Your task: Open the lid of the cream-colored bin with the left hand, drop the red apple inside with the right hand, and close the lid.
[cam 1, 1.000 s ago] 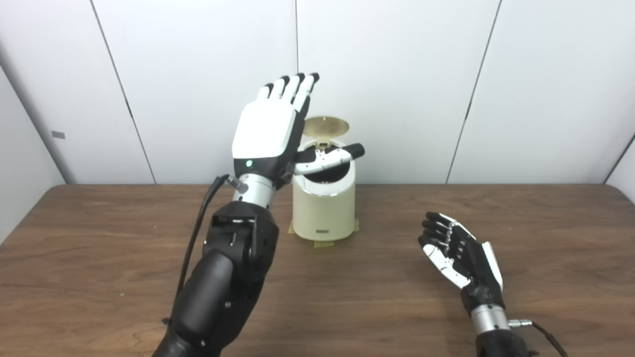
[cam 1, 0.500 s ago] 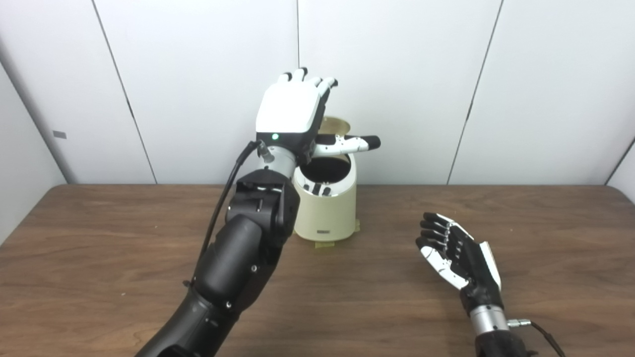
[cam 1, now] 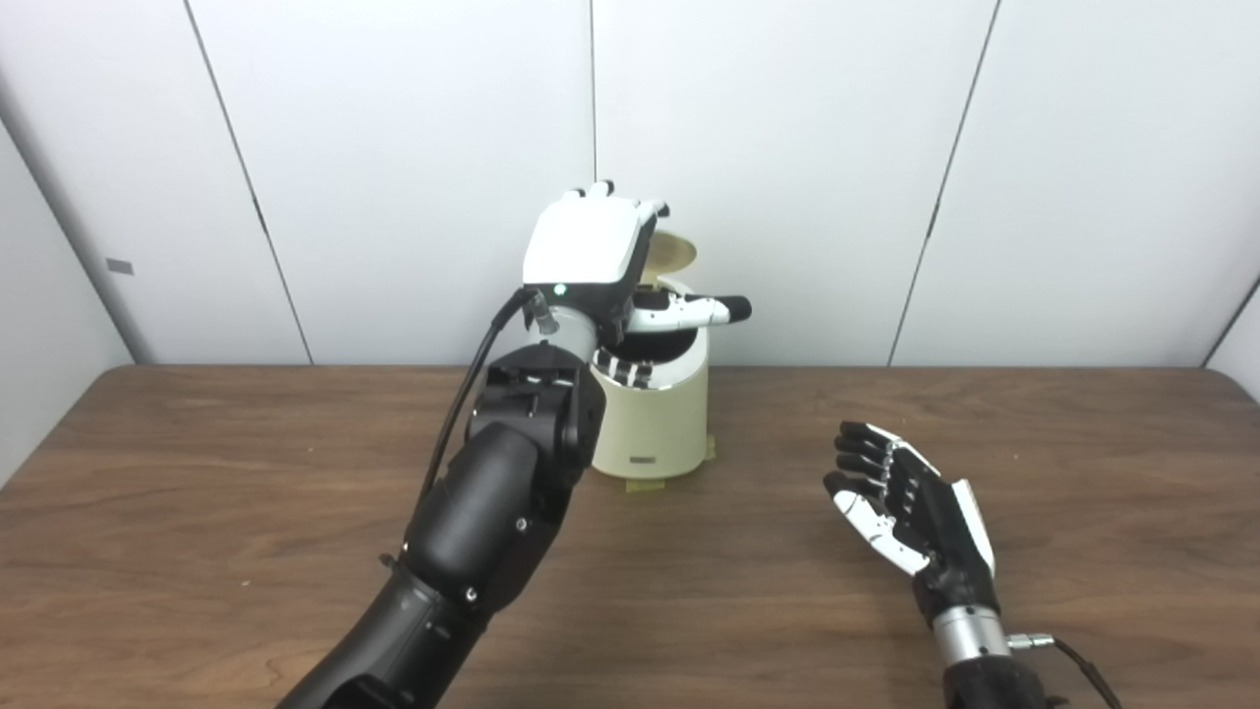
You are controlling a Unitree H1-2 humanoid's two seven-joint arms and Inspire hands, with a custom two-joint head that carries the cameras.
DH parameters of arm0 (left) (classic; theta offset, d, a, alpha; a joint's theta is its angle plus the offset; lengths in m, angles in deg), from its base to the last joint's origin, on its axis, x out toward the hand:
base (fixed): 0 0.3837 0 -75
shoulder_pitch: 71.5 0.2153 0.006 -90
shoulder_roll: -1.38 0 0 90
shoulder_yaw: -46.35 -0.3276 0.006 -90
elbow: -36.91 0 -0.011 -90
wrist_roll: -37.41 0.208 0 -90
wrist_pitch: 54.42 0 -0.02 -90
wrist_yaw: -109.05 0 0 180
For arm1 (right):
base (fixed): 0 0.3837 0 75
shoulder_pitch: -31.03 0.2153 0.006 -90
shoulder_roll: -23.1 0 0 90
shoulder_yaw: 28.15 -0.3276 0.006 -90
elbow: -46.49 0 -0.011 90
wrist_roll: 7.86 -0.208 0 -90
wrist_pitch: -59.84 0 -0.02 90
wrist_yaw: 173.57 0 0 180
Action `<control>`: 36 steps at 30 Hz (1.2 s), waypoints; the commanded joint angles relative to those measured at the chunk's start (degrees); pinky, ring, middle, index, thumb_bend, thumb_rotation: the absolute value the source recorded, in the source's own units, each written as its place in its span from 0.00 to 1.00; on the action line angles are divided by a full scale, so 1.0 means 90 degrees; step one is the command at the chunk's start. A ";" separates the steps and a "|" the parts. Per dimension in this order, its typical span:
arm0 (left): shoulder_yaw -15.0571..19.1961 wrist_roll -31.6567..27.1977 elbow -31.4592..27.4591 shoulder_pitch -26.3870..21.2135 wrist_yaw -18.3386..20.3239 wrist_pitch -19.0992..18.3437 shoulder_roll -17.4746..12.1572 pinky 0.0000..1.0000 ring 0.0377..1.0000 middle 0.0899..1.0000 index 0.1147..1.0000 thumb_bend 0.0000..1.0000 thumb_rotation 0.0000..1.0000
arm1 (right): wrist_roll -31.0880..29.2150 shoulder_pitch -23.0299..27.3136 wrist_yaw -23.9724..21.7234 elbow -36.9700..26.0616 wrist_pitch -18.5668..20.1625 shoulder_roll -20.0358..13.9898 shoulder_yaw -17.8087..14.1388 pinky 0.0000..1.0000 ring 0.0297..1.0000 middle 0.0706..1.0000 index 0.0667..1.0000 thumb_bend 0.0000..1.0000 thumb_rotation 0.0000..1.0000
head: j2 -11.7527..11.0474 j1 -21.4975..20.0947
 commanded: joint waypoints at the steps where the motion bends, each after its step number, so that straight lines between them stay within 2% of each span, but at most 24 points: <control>1: 0.0003 0.0077 -0.0063 -0.0364 -0.0126 -0.0056 -0.0022 1.00 1.00 0.89 0.87 1.00 1.00 | -0.0076 0.0205 -0.0010 -0.0115 -0.0227 -0.0008 -0.0024 0.69 0.75 0.75 0.73 0.21 0.35 | 0.0006 0.0005; 15: -0.0157 0.0120 -0.0619 -0.0057 -0.0107 0.0015 -0.0037 1.00 1.00 0.89 0.87 1.00 1.00 | -0.0001 0.0222 0.0048 -0.0128 -0.0167 0.0007 -0.0016 0.70 0.74 0.74 0.73 0.22 0.37 | 0.0030 0.0011; 23: -0.0398 0.0358 -0.1133 0.0384 0.0256 -0.0046 0.0064 1.00 1.00 0.91 0.89 0.99 0.99 | 0.0037 0.0239 0.0003 -0.0078 -0.0206 -0.0024 0.0031 0.71 0.75 0.74 0.74 0.21 0.37 | 0.0011 -0.0004; 26: -0.0481 0.0463 -0.1172 0.0480 0.0594 -0.0076 0.0068 1.00 1.00 0.92 0.90 1.00 1.00 | 0.0126 0.0231 -0.0023 -0.0054 -0.0292 -0.0068 0.0096 0.70 0.75 0.74 0.74 0.20 0.37 | 0.0011 -0.0021; 29: -0.0558 0.0619 -0.1163 0.0594 0.0815 -0.0108 0.0103 1.00 1.00 0.91 0.90 1.00 1.00 | 0.0228 0.0206 0.0008 -0.0148 -0.0128 -0.0064 0.0134 0.71 0.75 0.73 0.74 0.21 0.40 | 0.0026 -0.0032; 33: -0.0556 0.0693 -0.1103 0.0756 0.0894 -0.0118 0.0174 1.00 1.00 0.90 0.89 0.99 0.99 | 0.0171 0.0180 0.0007 -0.0237 0.0009 -0.0034 0.0099 0.72 0.76 0.74 0.74 0.22 0.40 | 0.0054 -0.0038; 36: -0.0537 0.0723 -0.1007 0.0843 0.0944 -0.0131 0.0213 1.00 1.00 0.91 0.89 0.99 0.98 | 0.0116 0.0189 -0.0023 -0.0167 -0.0118 -0.0067 0.0092 0.71 0.75 0.74 0.74 0.22 0.41 | 0.0048 -0.0053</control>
